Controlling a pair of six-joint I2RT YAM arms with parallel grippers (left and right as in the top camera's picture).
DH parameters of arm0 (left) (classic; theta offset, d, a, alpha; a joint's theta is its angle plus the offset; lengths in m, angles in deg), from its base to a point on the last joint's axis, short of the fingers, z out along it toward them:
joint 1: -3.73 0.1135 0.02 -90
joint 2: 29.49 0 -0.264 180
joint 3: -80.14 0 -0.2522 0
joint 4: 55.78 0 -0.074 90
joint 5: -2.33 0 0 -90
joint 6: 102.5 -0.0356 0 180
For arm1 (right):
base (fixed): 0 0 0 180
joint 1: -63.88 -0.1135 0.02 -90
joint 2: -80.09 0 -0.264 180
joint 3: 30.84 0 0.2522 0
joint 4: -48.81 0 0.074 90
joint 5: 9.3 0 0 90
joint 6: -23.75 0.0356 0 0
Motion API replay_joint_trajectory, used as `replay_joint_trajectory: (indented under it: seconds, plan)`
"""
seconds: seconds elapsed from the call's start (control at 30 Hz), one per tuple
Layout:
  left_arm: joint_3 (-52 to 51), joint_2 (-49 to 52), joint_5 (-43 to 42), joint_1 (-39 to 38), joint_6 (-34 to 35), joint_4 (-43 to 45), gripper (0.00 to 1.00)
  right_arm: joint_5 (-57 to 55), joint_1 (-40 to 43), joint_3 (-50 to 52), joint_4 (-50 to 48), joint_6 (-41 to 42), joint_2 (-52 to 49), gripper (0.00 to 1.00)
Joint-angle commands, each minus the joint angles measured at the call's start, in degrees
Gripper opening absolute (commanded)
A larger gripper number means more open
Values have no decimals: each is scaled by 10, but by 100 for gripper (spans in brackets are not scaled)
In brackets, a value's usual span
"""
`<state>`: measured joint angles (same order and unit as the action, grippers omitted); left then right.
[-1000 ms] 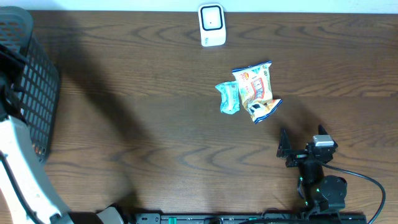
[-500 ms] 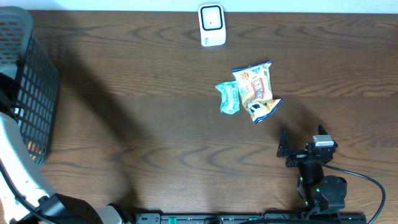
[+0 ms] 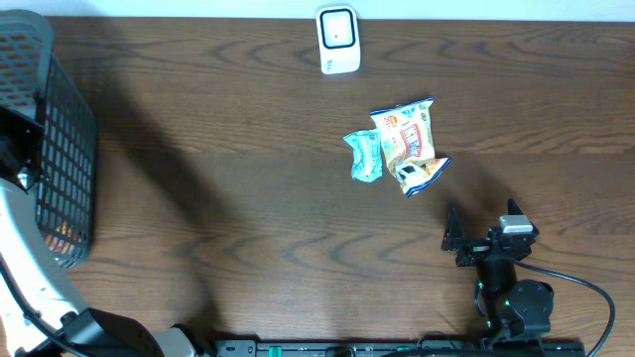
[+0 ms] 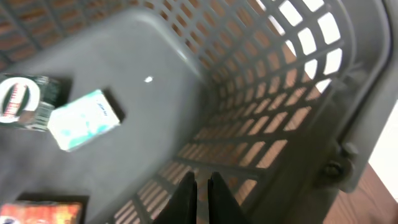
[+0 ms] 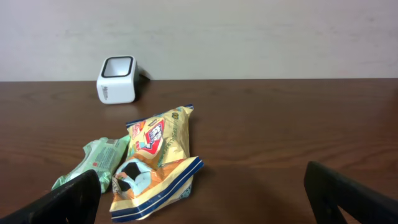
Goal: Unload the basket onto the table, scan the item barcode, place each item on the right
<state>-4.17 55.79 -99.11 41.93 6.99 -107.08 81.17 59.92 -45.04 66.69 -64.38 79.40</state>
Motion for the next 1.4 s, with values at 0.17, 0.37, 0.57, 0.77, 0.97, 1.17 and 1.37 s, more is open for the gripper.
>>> replay_joint_trajectory:
  seconds: [0.17,0.37,0.57,0.77,0.97,1.17,1.37]
  plan:
    - [-3,-1,-153,-14,-60,-14,7,-1,3,1,2,-7,3,99]
    - [-3,-1,-97,-12,-65,14,9,-1,3,1,2,-7,3,99]
    - [-3,1,44,-12,-9,59,13,-1,3,1,2,-7,3,99]
    - [-3,35,17,-13,-7,107,12,-1,3,1,2,-7,3,99]
    - [-3,89,-82,-13,-7,146,12,-1,3,1,2,-7,3,99]
    - [-3,106,-199,-13,-7,187,11,-1,3,1,2,-7,3,99]
    - [-3,106,-280,-18,-7,185,9,-1,3,1,2,-7,3,99]
